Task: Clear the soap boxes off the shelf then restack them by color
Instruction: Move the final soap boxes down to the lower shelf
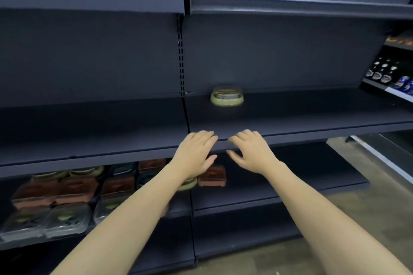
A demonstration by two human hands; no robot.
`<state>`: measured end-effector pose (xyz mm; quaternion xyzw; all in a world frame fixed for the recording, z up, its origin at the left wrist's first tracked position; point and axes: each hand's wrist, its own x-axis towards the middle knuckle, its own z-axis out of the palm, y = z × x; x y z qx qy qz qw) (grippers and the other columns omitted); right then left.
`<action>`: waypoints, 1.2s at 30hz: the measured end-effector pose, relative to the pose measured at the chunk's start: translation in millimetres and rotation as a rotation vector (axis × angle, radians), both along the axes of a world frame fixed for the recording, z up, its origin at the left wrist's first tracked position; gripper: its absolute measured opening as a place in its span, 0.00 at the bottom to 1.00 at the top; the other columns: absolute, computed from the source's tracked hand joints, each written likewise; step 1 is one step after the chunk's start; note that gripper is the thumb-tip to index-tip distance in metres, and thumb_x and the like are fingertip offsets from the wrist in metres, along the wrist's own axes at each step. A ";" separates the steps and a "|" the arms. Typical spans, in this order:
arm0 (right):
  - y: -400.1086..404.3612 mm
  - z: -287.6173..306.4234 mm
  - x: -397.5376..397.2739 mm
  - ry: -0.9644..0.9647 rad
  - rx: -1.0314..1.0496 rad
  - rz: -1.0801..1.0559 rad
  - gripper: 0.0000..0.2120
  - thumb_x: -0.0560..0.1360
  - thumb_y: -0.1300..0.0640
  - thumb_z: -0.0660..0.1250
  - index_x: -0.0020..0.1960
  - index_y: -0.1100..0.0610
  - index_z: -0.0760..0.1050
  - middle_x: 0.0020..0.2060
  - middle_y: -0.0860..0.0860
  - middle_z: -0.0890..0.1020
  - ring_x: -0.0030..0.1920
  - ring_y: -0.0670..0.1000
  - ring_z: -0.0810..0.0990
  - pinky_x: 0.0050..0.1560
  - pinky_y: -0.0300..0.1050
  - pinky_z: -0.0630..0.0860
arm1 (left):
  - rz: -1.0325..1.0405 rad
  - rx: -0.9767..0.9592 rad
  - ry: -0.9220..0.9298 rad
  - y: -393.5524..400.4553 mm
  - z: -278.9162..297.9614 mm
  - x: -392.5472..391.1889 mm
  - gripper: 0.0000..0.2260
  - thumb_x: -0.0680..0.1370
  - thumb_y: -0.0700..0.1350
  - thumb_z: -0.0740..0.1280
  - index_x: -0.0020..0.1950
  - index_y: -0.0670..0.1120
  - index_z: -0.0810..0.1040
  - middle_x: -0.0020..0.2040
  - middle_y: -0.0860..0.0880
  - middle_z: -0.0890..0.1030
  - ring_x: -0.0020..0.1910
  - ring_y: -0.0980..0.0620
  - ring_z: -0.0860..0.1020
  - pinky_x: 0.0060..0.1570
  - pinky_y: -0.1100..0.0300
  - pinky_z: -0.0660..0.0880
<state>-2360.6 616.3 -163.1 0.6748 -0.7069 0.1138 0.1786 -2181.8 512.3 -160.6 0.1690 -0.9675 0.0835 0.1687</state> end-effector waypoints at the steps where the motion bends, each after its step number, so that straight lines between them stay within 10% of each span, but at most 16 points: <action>1: -5.6 5.1 -6.7 0.003 -0.015 0.002 0.15 0.73 0.48 0.66 0.53 0.56 0.79 0.45 0.51 0.81 0.48 0.56 0.78 0.45 0.48 0.72 | 0.033 -0.009 0.018 -7.1 4.6 -3.4 0.25 0.80 0.53 0.59 0.74 0.43 0.63 0.74 0.45 0.64 0.72 0.46 0.63 0.69 0.53 0.58; 8: -53.1 29.1 -50.9 0.032 0.143 -0.066 0.28 0.76 0.41 0.60 0.73 0.48 0.62 0.72 0.50 0.65 0.72 0.55 0.59 0.69 0.51 0.56 | 0.193 0.017 0.052 -57.3 25.0 -31.7 0.25 0.80 0.55 0.57 0.75 0.46 0.60 0.76 0.47 0.59 0.75 0.48 0.56 0.72 0.54 0.51; 16: -121.8 34.2 -97.9 0.025 0.409 -0.114 0.37 0.75 0.37 0.58 0.77 0.44 0.44 0.77 0.50 0.41 0.76 0.55 0.38 0.74 0.58 0.39 | 0.334 0.077 0.081 -99.5 9.5 -53.6 0.24 0.80 0.52 0.58 0.74 0.44 0.63 0.76 0.45 0.60 0.75 0.46 0.56 0.73 0.52 0.50; 23: -176.8 34.6 -125.3 -0.059 0.344 -0.089 0.41 0.72 0.37 0.65 0.77 0.45 0.46 0.74 0.55 0.51 0.73 0.59 0.50 0.73 0.54 0.47 | 0.511 0.107 0.087 -127.7 0.1 -48.8 0.23 0.74 0.54 0.56 0.58 0.41 0.79 0.60 0.40 0.79 0.59 0.41 0.78 0.59 0.43 0.72; 36: -222.6 26.1 -151.6 -0.057 0.279 -0.078 0.43 0.68 0.36 0.68 0.76 0.49 0.53 0.74 0.49 0.58 0.74 0.56 0.52 0.72 0.60 0.49 | 0.534 0.095 0.156 -156.4 1.9 -49.3 0.24 0.81 0.53 0.55 0.75 0.45 0.59 0.77 0.44 0.56 0.76 0.48 0.52 0.73 0.54 0.43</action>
